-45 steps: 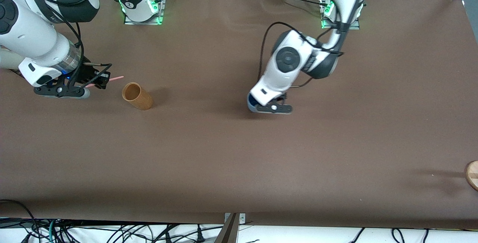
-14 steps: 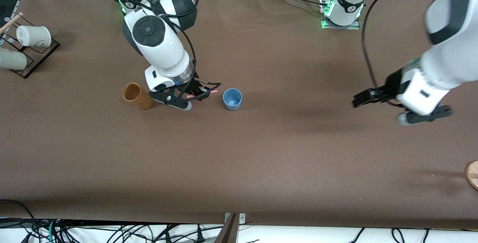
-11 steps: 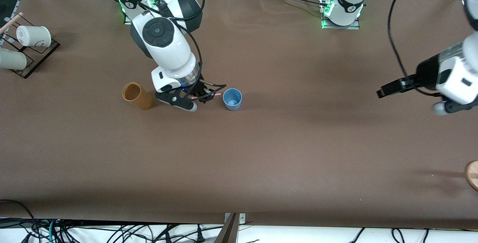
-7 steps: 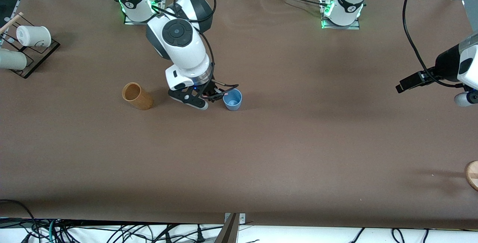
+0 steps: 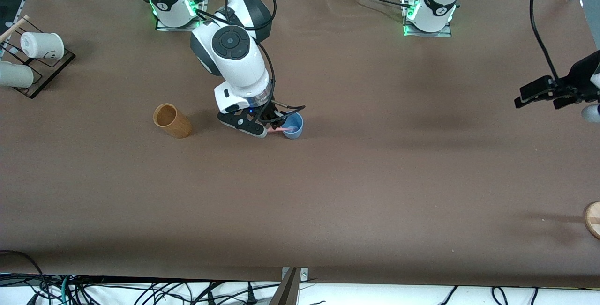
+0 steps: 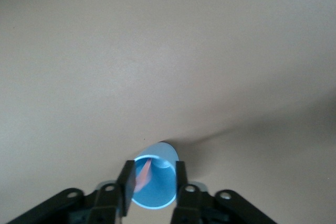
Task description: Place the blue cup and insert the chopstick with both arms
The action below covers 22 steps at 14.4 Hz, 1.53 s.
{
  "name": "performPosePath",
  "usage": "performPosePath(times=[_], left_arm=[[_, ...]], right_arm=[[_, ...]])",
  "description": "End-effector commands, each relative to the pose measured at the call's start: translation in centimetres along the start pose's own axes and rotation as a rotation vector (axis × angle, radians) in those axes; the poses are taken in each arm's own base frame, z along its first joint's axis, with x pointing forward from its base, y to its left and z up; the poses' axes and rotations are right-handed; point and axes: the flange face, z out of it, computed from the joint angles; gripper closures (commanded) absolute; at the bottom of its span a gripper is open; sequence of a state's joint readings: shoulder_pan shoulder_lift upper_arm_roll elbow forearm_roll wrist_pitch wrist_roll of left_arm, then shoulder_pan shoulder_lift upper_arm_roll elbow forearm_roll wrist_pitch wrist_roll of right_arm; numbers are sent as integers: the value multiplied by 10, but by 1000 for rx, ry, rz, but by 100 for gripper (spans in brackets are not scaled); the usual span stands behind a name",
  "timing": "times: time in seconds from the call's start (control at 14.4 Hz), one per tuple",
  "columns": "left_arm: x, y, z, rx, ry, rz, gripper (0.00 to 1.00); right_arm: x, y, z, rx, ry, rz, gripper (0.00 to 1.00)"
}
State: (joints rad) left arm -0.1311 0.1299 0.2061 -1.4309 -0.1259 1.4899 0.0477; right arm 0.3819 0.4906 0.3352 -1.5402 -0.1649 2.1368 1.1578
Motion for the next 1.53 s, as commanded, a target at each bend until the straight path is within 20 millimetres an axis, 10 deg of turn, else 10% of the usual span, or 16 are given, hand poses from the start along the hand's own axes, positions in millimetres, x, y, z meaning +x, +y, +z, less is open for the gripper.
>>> performPosePath(times=[0.0,0.07,0.28,0.69,1.18,1.46], left_arm=[[-23,-1,-2,-13,-48,35,0],[-23,2,-3,-11,-47,33,0],[-21,6,0,0,-52,50,0],[-13,32,1,78,-55,98,0],[-12,36,2,130,-58,117,0],[-13,43,2,139,-58,130,0]], right_arm=[[2,-6,-4,7,20,1,15],[2,-5,-11,4,24,-2,0],[11,13,-57,-29,33,-10,0],[81,108,-140,-50,-88,-223,0],[150,240,-199,-81,-183,-475,0],[157,256,-208,-93,-179,-484,0]])
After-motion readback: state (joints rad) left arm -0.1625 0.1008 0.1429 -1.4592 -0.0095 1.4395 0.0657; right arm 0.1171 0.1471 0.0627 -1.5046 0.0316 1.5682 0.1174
